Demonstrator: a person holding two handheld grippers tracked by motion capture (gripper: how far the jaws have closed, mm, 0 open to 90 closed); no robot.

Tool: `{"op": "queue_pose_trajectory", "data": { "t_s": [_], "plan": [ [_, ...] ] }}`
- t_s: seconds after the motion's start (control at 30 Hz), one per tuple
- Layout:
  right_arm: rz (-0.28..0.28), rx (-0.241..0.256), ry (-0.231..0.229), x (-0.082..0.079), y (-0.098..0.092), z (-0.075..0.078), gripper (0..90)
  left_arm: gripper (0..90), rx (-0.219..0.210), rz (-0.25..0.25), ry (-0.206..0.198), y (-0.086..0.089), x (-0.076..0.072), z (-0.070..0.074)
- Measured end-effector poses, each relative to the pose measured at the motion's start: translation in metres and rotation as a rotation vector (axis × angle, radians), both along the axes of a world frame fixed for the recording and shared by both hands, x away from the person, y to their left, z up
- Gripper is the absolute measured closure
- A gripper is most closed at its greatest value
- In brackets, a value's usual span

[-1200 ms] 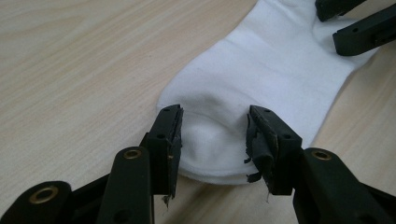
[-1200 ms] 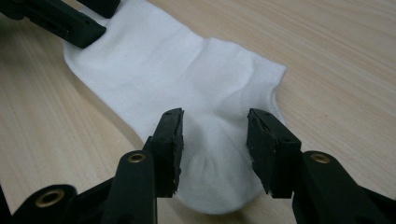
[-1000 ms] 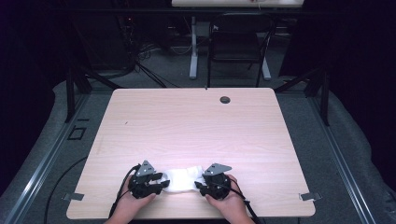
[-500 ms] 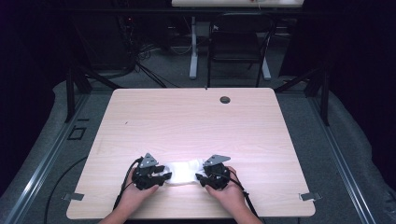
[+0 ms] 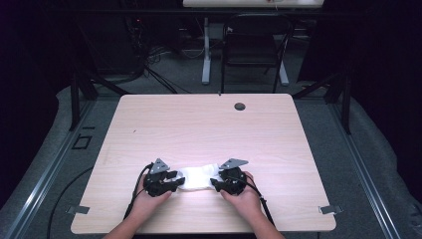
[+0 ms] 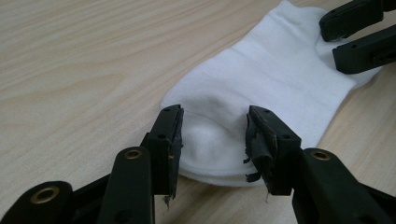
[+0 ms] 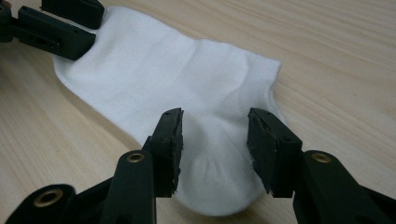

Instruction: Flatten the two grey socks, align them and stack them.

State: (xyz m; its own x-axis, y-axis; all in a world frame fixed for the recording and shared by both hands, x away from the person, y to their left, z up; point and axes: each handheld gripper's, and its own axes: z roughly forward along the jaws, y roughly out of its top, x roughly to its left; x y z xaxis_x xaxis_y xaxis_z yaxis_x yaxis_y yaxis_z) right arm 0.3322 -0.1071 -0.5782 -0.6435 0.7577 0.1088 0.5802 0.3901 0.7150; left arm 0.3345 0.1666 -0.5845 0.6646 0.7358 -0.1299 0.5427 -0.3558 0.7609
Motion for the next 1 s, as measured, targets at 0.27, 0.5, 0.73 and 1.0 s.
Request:
{"op": "queue_pose_trajectory", "data": {
  "t_s": [0.27,0.5,0.73,1.0],
  "plan": [
    [-0.007,-0.009,-0.041,-0.007,0.0,0.008,51.0,49.3,-0.028,0.01,-0.023,0.004,-0.004,0.012],
    [-0.02,-0.01,-0.065,-0.019,-0.009,0.027,50.1,48.8,-0.05,0.003,-0.027,0.015,-0.017,0.031],
    [-0.044,0.019,-0.081,-0.035,-0.024,0.041,48.6,48.6,-0.052,-0.003,-0.026,0.025,-0.028,0.042],
    [-0.054,0.025,-0.081,-0.054,-0.037,0.043,47.0,47.8,-0.05,0.002,-0.021,0.038,-0.045,0.043]
  ]
}}
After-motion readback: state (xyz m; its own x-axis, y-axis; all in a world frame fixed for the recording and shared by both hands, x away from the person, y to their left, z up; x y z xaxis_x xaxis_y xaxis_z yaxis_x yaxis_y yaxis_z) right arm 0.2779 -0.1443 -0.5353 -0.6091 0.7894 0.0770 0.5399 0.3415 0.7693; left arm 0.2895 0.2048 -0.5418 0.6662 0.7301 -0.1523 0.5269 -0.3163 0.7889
